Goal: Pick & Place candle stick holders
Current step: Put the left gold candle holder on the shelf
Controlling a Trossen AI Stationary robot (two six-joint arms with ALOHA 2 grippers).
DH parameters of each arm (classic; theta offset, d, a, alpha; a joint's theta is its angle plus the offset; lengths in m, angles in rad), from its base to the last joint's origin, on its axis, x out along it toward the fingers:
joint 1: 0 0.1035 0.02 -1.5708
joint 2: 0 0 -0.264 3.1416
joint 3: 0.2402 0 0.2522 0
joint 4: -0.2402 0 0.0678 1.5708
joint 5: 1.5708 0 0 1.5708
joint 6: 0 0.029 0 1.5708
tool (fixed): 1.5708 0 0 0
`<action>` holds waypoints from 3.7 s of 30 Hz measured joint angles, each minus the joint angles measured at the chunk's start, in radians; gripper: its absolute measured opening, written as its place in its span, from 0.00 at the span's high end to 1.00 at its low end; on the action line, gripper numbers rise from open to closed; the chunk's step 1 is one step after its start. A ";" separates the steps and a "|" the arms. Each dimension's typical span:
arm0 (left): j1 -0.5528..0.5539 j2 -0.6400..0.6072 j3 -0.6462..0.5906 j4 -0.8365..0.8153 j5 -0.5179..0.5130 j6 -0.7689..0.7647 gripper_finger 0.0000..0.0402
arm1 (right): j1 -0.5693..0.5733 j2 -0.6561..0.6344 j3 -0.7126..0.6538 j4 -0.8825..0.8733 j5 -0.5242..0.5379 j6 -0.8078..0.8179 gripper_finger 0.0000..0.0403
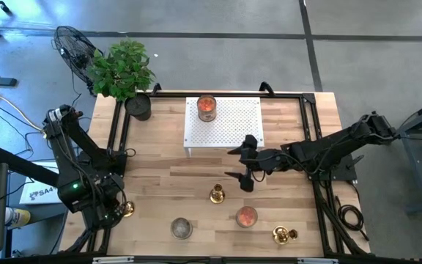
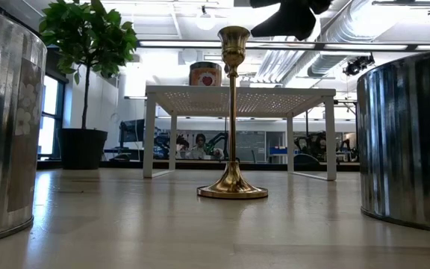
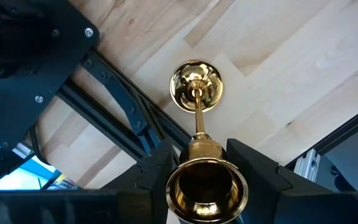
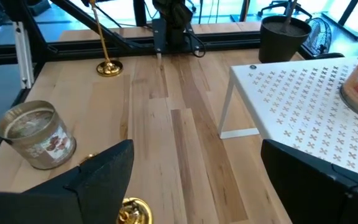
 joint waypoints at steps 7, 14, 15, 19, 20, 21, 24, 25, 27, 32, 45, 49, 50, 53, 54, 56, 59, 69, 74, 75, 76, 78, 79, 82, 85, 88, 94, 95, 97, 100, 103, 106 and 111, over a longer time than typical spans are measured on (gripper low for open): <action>0.000 0.001 0.017 -0.007 -0.018 0.013 0.67 | 0.000 0.000 0.000 0.046 -0.094 -0.022 0.14; 0.000 0.001 0.127 -0.024 -0.173 0.084 0.66 | 0.000 0.000 0.000 0.086 -0.184 -0.048 0.14; 0.000 0.001 0.142 -0.043 -0.185 0.084 0.67 | 0.000 0.000 0.000 0.086 -0.182 -0.049 0.14; 0.001 0.001 0.186 -0.085 -0.226 0.106 0.67 | 0.000 0.004 0.000 0.107 -0.177 -0.054 0.14; 0.001 0.002 0.197 -0.094 -0.231 0.114 0.67 | 0.000 0.008 0.000 0.128 -0.180 -0.064 0.14; 0.001 0.002 0.211 -0.107 -0.238 0.117 0.67 | 0.000 0.015 0.000 0.152 -0.190 -0.077 0.14; 0.015 -0.002 0.237 -0.112 -0.285 0.155 0.65 | 0.000 0.057 0.000 0.265 -0.267 -0.112 0.14; 0.030 -0.002 0.244 -0.108 -0.298 0.182 0.65 | -0.003 0.077 0.000 0.310 -0.295 -0.122 0.14; 0.068 -0.003 0.257 -0.109 -0.312 0.238 0.66 | -0.010 0.118 0.000 0.398 -0.335 -0.137 0.14; 0.192 -0.003 0.282 -0.110 -0.299 0.417 0.67 | -0.040 0.218 0.008 0.548 -0.397 -0.139 0.14; 0.518 -0.003 0.396 -0.043 -0.284 0.931 0.67 | -0.053 0.359 0.212 0.386 -0.412 -0.202 0.14; 0.590 -0.003 0.409 0.031 -0.259 1.071 0.66 | -0.059 0.379 0.264 0.355 -0.324 -0.195 0.14; 0.609 -0.003 0.409 0.054 -0.242 1.104 0.65 | -0.064 0.384 0.276 0.348 -0.280 -0.176 0.14; 0.656 0.005 0.409 0.095 -0.206 1.189 0.66 | -0.083 0.401 0.306 0.311 -0.229 -0.160 0.14; 0.672 0.008 0.409 0.105 -0.199 1.215 0.66 | -0.089 0.411 0.316 0.308 -0.235 -0.152 0.14; 0.700 0.017 0.409 0.120 -0.176 1.252 0.67 | -0.097 0.438 0.342 0.304 -0.263 -0.128 0.14; 0.744 0.032 0.409 0.143 -0.140 1.309 0.67 | -0.098 0.489 0.391 0.307 -0.307 -0.111 0.14; 0.833 0.068 0.409 0.218 -0.041 1.446 0.67 | -0.098 0.671 0.641 0.134 -0.374 -0.144 0.14; 0.834 0.074 0.409 0.229 -0.023 1.467 0.66 | -0.076 0.699 0.722 0.032 -0.342 -0.205 0.22; 0.832 0.074 0.409 0.229 -0.019 1.468 0.66 | -0.070 0.697 0.724 0.032 -0.329 -0.215 0.26; 0.831 0.074 0.409 0.229 -0.018 1.467 0.66 | -0.065 0.697 0.724 0.029 -0.310 -0.225 0.30; 0.831 0.074 0.409 0.228 -0.018 1.467 0.66 | -0.057 0.698 0.723 0.022 -0.283 -0.241 0.39; 0.831 0.074 0.409 0.228 -0.019 1.467 0.67 | -0.054 0.698 0.722 0.016 -0.276 -0.250 0.45; 0.831 0.074 0.409 0.228 -0.017 1.467 0.67 | -0.050 0.698 0.721 0.005 -0.262 -0.268 0.66; 0.831 0.074 0.409 0.225 -0.017 1.468 0.66 | -0.049 0.698 0.721 -0.012 -0.236 -0.285 0.90; 0.829 0.074 0.409 0.221 -0.036 1.472 0.66 | -0.046 0.698 0.721 -0.017 -0.214 -0.281 0.93; 0.830 0.075 0.409 0.224 -0.023 1.470 0.66 | -0.042 0.698 0.721 -0.044 -0.194 -0.299 0.94; 0.830 0.075 0.409 0.224 -0.021 1.469 0.66 | -0.042 0.697 0.721 -0.050 -0.193 -0.298 0.94; 0.830 0.075 0.409 0.222 -0.022 1.468 0.66 | -0.042 0.697 0.722 -0.058 -0.192 -0.303 0.94; 0.830 0.075 0.409 0.225 -0.023 1.468 0.66 | -0.040 0.697 0.723 -0.067 -0.171 -0.308 0.94; 0.830 0.075 0.409 0.229 -0.047 1.467 0.66 | -0.040 0.697 0.723 -0.077 -0.164 -0.318 0.94; 0.829 0.075 0.409 0.231 -0.088 1.480 0.66 | -0.040 0.696 0.723 -0.083 -0.152 -0.323 0.94; 0.829 0.075 0.409 0.239 -0.110 1.490 0.66 | -0.040 0.695 0.723 -0.099 -0.130 -0.328 0.94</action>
